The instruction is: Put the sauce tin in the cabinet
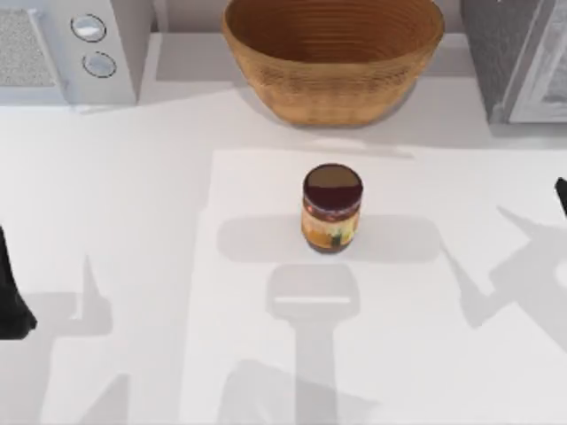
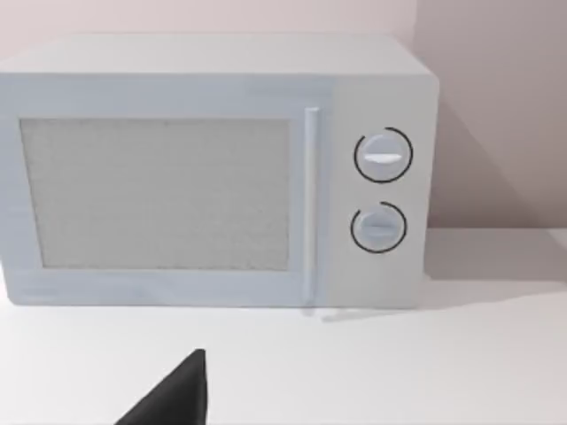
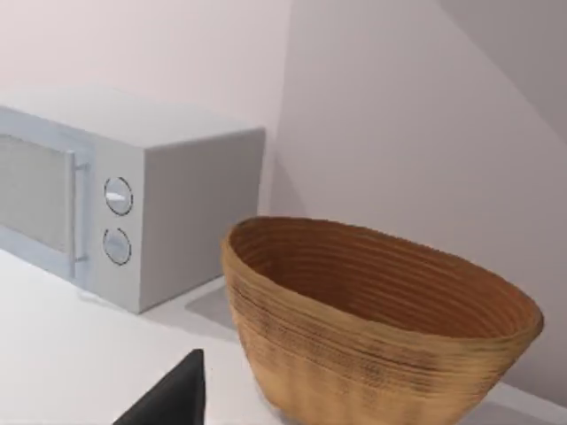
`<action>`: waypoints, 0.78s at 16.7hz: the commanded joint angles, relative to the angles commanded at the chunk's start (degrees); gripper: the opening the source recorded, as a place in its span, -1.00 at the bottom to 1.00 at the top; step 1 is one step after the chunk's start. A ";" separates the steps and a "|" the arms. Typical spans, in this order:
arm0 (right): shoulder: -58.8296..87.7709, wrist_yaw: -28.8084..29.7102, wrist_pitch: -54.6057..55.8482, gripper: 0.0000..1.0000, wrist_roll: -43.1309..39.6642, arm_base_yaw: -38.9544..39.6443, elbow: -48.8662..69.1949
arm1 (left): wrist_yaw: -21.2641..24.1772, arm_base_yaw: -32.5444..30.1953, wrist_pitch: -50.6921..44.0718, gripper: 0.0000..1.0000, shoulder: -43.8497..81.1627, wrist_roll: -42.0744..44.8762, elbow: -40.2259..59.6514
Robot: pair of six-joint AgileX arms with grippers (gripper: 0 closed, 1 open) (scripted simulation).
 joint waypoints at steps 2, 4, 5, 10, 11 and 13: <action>10.04 -6.89 4.43 1.00 -1.49 1.95 4.80 | 0.00 0.00 0.00 1.00 0.00 0.00 0.00; 21.26 -13.95 9.18 1.00 -3.21 3.66 10.07 | 0.00 0.00 0.00 1.00 0.00 0.00 0.00; 27.12 -17.45 11.62 1.00 -4.16 4.37 12.84 | 0.00 0.00 0.00 1.00 0.00 0.00 0.00; 57.24 -33.29 23.17 1.00 -9.69 6.14 26.57 | 0.00 0.00 0.00 1.00 0.00 0.00 0.00; 63.22 -35.90 25.11 1.00 -10.89 6.14 29.03 | 0.00 0.00 0.00 1.00 0.00 0.00 0.00; 74.87 -40.43 28.46 1.00 -13.26 5.89 33.40 | 0.00 0.00 0.00 1.00 0.00 0.00 0.00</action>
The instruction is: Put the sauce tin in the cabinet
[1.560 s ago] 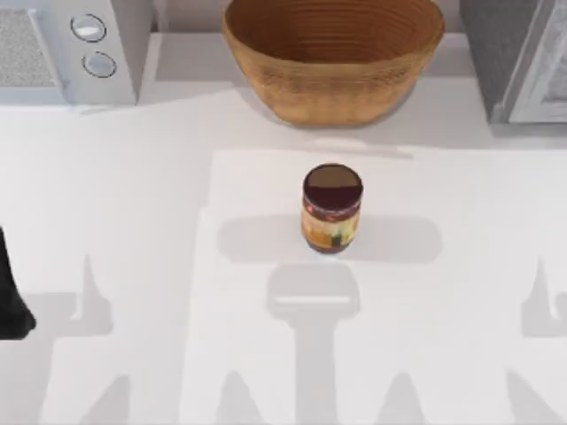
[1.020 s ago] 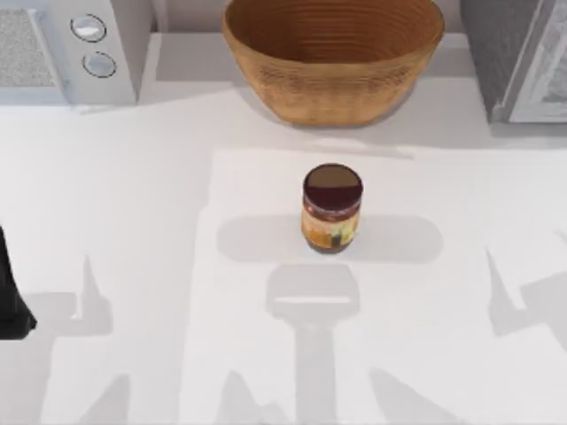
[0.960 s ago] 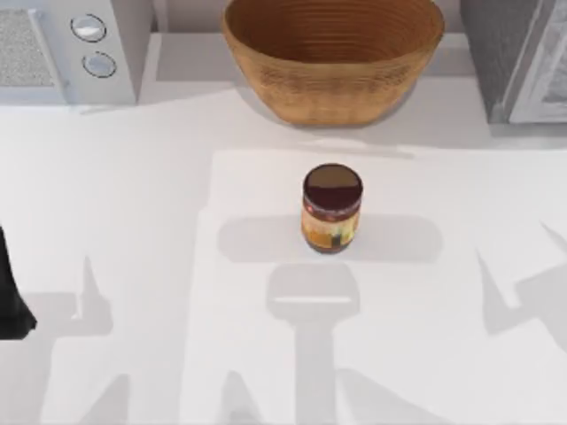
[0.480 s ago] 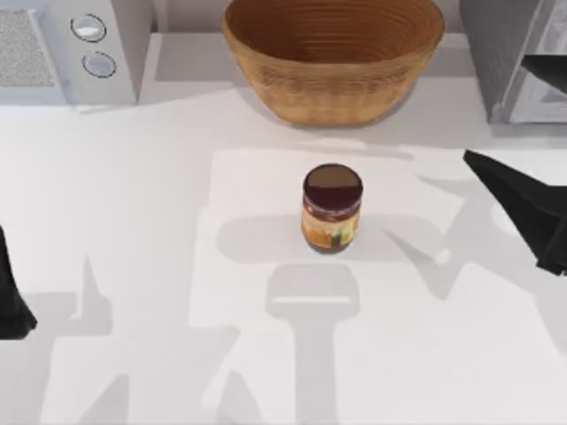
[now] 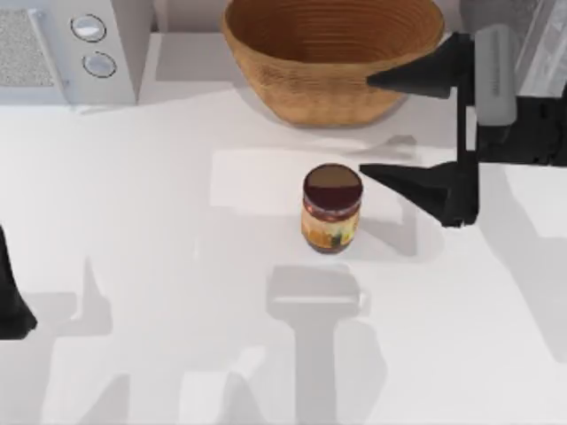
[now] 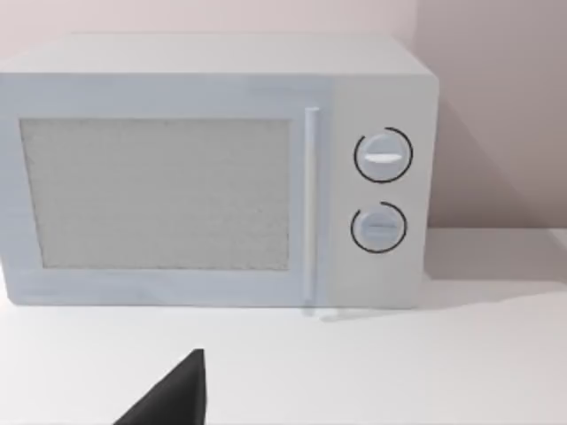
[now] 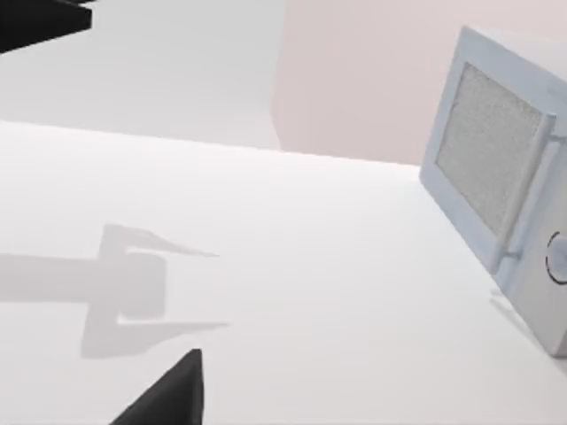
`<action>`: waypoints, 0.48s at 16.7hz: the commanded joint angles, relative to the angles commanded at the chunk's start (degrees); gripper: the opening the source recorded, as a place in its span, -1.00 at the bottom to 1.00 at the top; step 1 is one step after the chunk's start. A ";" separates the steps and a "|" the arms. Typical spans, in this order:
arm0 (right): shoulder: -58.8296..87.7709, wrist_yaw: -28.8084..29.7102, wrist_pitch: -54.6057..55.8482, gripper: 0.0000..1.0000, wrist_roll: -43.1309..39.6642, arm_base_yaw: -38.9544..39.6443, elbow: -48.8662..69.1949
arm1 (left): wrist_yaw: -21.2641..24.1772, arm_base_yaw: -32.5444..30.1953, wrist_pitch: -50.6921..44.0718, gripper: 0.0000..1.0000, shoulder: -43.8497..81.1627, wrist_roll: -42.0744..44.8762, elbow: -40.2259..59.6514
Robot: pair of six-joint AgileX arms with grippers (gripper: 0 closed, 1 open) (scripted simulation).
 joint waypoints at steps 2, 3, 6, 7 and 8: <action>10.69 -3.52 2.55 1.00 -2.14 -0.51 3.53 | 0.00 0.00 0.00 1.00 0.00 0.00 0.00; 15.50 -4.97 3.60 1.00 -3.05 -0.85 5.06 | 0.00 0.00 0.00 1.00 0.00 0.00 0.00; 26.84 -8.11 5.91 1.00 -5.05 -2.11 8.69 | 0.00 0.00 0.00 1.00 0.00 0.00 0.00; 29.47 -8.78 6.39 1.00 -5.51 -2.54 9.56 | 0.00 0.00 0.00 1.00 0.00 0.00 0.00; 31.59 -9.32 6.76 1.00 -5.90 -2.92 10.27 | 0.00 0.00 0.00 1.00 0.00 0.00 0.00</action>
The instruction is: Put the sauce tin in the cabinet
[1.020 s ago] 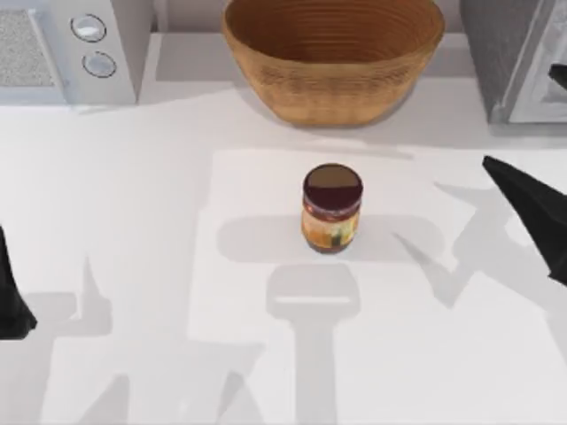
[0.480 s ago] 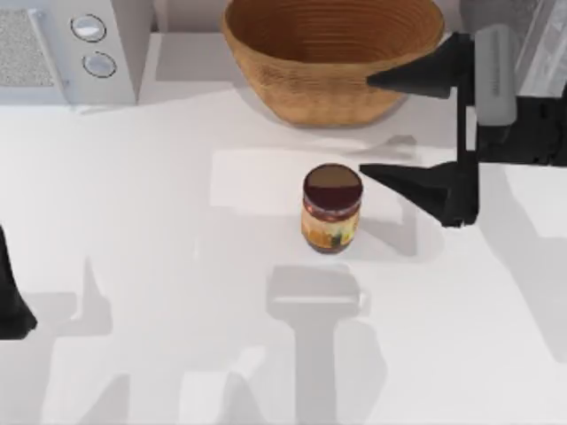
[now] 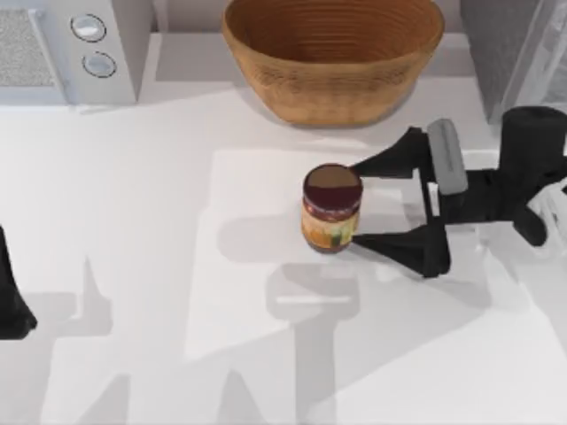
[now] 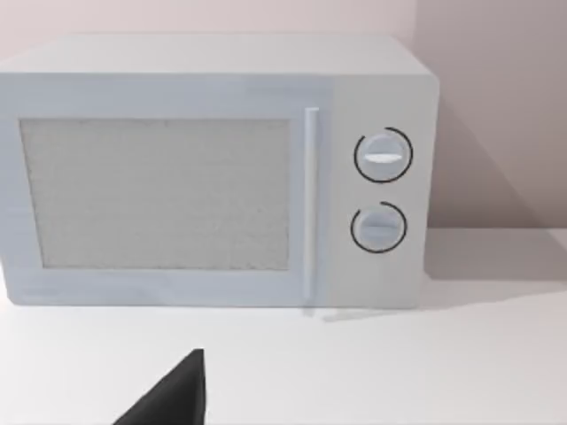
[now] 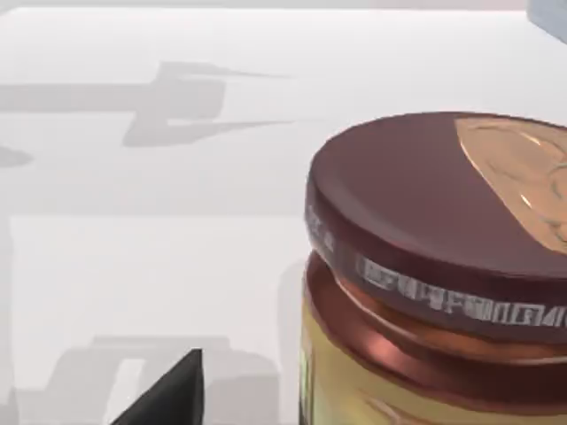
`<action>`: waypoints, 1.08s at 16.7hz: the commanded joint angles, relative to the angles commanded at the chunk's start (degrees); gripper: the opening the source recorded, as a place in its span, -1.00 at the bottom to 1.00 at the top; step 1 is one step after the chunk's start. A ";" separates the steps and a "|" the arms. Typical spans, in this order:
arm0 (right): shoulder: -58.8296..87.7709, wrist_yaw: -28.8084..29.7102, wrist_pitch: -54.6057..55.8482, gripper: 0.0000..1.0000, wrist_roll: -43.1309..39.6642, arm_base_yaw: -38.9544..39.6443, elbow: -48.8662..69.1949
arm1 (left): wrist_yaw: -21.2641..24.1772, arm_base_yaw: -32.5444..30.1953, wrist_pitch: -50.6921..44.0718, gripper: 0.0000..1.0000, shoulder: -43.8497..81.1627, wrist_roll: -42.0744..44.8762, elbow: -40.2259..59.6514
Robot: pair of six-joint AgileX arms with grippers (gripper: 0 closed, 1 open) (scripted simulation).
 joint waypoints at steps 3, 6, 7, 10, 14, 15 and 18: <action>3.33 -0.90 0.52 1.00 -0.73 -0.63 1.15 | 0.00 0.00 0.00 1.00 0.00 0.00 0.00; 3.48 -0.95 0.54 1.00 -0.77 -0.66 1.20 | 0.00 0.00 0.00 1.00 0.00 0.00 0.00; 3.48 -0.95 0.54 1.00 -0.77 -0.66 1.20 | 0.00 0.00 0.00 1.00 0.00 0.00 0.00; 3.76 -0.38 1.36 1.00 0.20 0.11 1.47 | 0.00 0.00 0.00 1.00 0.00 0.00 0.00; 5.99 3.01 6.52 1.00 5.52 3.57 3.79 | 0.00 0.00 0.00 1.00 0.00 0.00 0.00; 6.63 4.20 7.78 1.00 6.72 4.84 4.30 | 0.00 0.00 0.00 1.00 0.00 0.00 0.00; 7.92 6.71 10.24 1.00 8.98 7.40 5.25 | 0.00 0.00 0.00 1.00 0.00 0.00 0.00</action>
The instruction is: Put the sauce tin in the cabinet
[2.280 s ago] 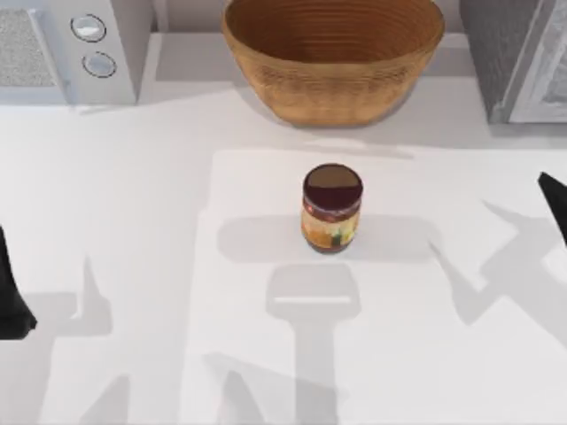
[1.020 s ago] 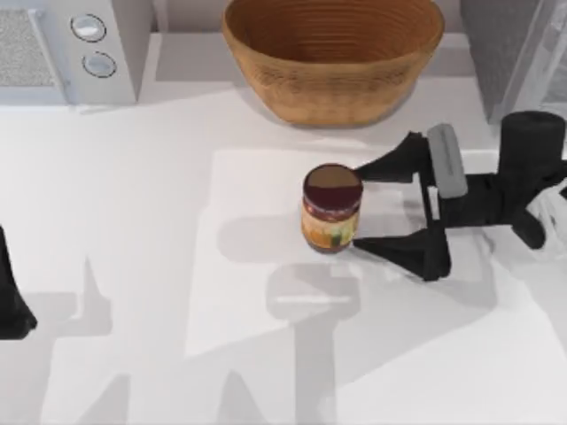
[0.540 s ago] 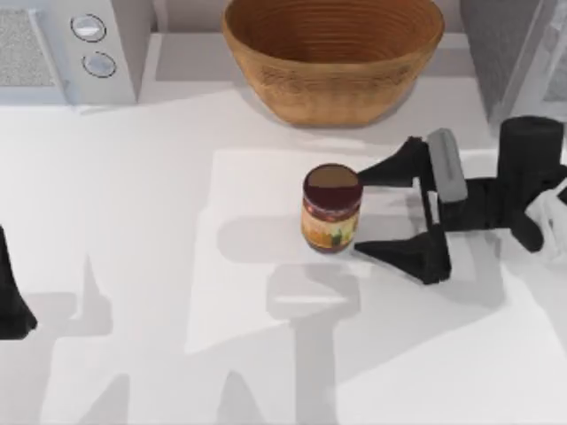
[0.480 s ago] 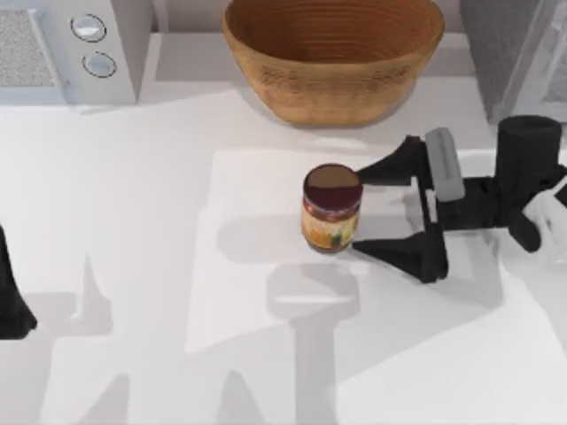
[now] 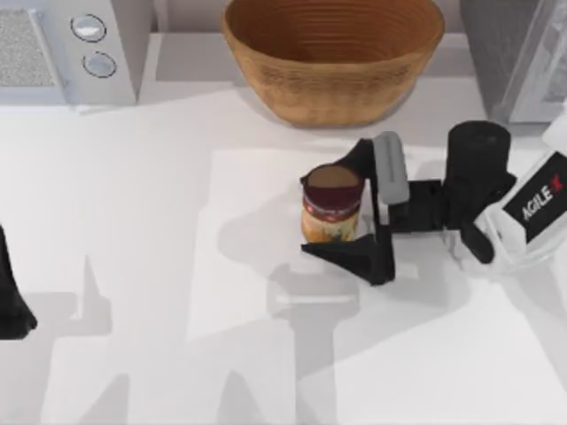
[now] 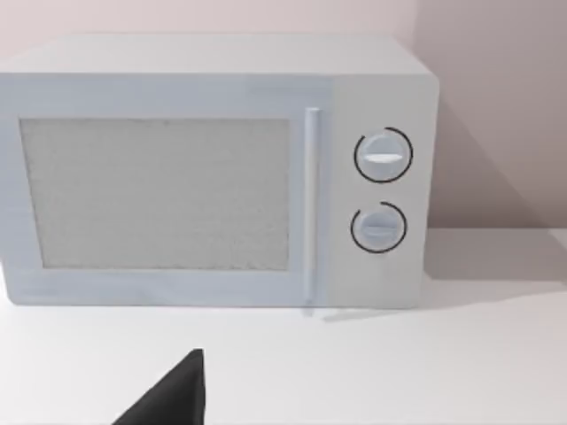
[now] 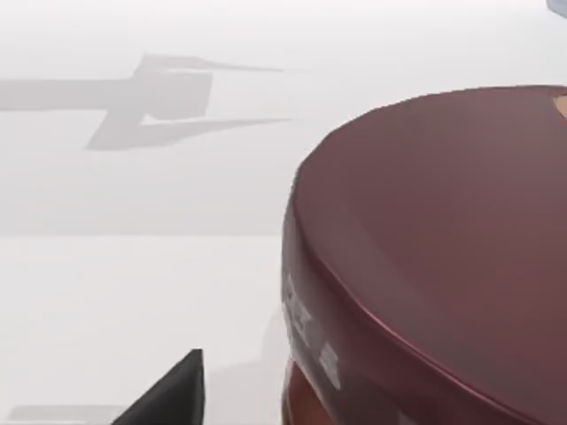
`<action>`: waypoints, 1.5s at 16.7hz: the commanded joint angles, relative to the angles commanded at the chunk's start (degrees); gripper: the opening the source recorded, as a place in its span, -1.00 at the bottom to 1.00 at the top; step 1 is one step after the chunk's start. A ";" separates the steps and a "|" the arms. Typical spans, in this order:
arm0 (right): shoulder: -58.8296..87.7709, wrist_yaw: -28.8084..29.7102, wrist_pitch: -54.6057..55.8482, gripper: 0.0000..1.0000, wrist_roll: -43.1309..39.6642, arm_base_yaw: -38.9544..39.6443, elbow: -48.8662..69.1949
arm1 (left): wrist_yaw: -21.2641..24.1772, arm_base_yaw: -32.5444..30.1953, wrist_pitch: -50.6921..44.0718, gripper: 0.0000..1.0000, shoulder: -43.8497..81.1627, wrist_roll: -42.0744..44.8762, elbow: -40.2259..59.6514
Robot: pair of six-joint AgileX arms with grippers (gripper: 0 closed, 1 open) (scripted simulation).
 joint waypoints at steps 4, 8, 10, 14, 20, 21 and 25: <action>0.01 0.03 0.03 0.85 0.03 0.03 0.01 | 0.00 0.00 0.00 1.00 0.00 0.00 0.00; 0.01 0.03 0.03 0.25 0.03 0.03 0.01 | 0.00 0.00 0.00 1.00 0.00 0.00 0.00; 0.01 0.03 0.03 -0.06 0.03 0.03 0.01 | 0.00 0.00 0.00 1.00 0.00 0.00 0.00; 0.01 0.03 0.03 -0.66 0.03 0.03 0.01 | 0.00 0.00 0.00 1.00 0.00 0.00 0.00; 0.01 0.03 0.03 -1.00 0.03 0.03 0.01 | 0.00 0.00 0.00 1.00 0.00 0.00 0.00; 0.01 0.03 0.03 -1.00 0.03 0.03 0.01 | 0.00 0.00 0.00 1.00 0.00 0.00 0.00; -0.04 0.03 0.02 -1.00 0.08 -0.15 0.00 | 0.00 0.00 0.00 1.00 0.00 0.00 0.00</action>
